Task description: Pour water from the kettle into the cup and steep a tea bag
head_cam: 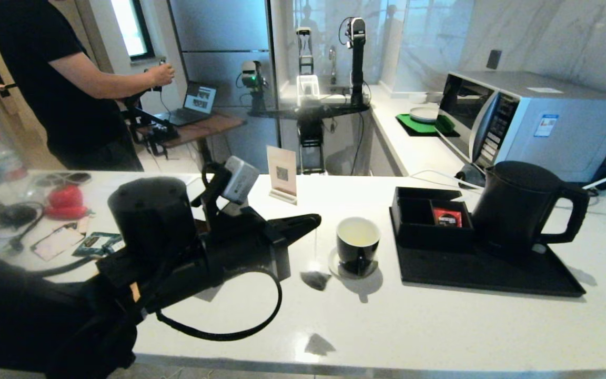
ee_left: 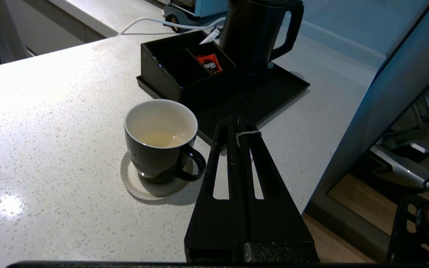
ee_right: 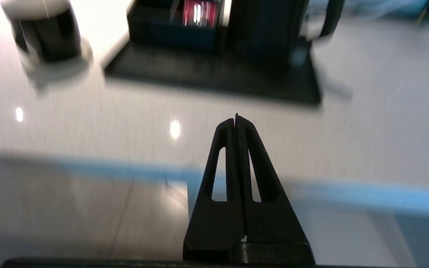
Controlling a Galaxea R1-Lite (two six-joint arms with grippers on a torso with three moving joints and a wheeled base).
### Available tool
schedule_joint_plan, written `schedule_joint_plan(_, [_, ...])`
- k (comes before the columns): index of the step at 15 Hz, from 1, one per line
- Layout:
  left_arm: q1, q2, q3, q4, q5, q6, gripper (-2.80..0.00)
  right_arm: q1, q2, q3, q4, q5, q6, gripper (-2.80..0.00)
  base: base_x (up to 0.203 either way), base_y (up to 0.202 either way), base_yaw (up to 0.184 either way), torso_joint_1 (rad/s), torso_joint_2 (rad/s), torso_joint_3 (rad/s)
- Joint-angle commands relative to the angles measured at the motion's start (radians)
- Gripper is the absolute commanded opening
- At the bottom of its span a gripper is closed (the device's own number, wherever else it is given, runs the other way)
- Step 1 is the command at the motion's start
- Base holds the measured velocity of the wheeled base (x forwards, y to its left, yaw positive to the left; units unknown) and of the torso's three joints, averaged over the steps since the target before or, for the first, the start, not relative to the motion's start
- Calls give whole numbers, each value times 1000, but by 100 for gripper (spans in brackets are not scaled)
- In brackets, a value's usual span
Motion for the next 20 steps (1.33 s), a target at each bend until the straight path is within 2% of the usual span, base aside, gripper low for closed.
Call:
schedule_joint_plan(1, [-9, 17, -8, -7, -2, -1, -280, 1, -4, 0, 60, 2, 1, -280, 0, 0, 0, 0, 0, 0])
schedule_joint_plan(5, [-11, 31, -16, -7, -3, -1, -280, 1, -4, 0, 183, 58, 11, -280, 0, 0, 0, 0, 0, 0])
schedule_joint_plan(8, [-11, 34, -21, -7, -5, -1, -280, 1, -3, 0, 185, 81, 15, -280, 0, 0, 0, 0, 0, 0])
schedule_joint_plan(16, [-7, 36, -50, -7, -5, -1, -280, 1, -3, 0, 185, 81, 16, -280, 0, 0, 0, 0, 0, 0])
schedule_joint_plan(20, [17, -9, -46, -6, 0, -2, -280, 1, -3, 0, 185, 81, 16, -280, 0, 0, 0, 0, 0, 0])
